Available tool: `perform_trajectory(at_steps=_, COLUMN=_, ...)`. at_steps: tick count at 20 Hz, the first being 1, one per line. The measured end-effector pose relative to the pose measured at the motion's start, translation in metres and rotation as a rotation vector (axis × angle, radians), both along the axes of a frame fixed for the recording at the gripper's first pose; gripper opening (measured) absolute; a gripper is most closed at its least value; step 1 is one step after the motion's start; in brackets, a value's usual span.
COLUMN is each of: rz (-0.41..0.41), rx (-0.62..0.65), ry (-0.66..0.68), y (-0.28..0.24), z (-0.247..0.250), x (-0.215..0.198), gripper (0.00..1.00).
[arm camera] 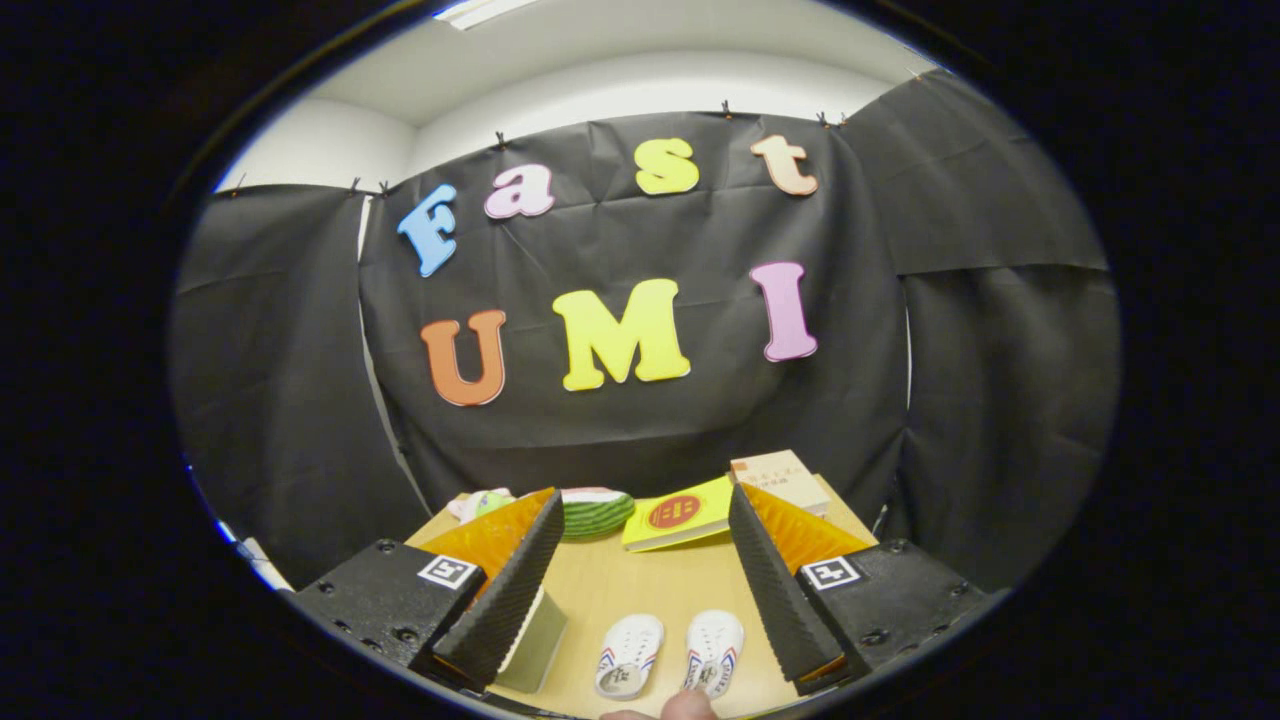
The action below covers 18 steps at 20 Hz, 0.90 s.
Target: Open the storage box then place both shoes into the box .Put the left shoe in first, then the right shoe, with the right side of both shoes facing outward in a uniform manner.
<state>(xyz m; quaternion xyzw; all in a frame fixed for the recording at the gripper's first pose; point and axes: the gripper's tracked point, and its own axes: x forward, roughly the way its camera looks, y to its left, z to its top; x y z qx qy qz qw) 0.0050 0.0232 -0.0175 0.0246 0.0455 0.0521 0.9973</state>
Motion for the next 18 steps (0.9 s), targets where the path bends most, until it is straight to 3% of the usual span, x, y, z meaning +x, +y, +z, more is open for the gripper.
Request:
perform_trajectory(at_steps=11, rz=0.234, rx=0.109, ry=0.289, y=0.071, z=-0.102, x=-0.004, gripper=1.0)
perform_trajectory(at_steps=18, rz=0.352, rx=0.191, ry=0.579, y=0.118, z=-0.213, x=-0.013, gripper=1.0)
